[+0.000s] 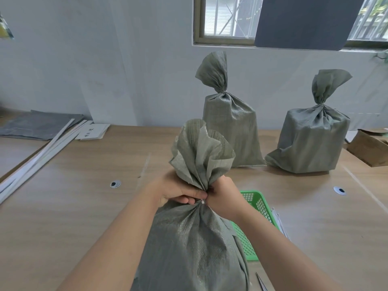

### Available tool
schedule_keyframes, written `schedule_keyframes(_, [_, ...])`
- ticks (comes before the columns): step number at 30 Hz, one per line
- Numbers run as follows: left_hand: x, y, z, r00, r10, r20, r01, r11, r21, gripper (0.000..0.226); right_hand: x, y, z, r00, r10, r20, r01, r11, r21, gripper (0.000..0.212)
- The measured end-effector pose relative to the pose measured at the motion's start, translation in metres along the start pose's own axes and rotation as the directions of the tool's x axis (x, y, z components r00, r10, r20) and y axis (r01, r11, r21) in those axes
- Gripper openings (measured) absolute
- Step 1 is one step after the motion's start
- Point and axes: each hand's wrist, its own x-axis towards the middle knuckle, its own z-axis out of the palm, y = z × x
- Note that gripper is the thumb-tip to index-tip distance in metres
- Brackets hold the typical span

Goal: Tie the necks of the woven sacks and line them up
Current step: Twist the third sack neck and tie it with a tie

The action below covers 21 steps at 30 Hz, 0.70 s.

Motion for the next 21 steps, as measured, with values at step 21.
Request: schedule_keyframes(21, [0.012,-0.031,0.022,0.879,0.074,-0.470,-0.157,0.977,-0.141,0.013,-0.028,0.002,0.008,0.996,-0.016,-0.092,0.042,0.955,0.295,0.019])
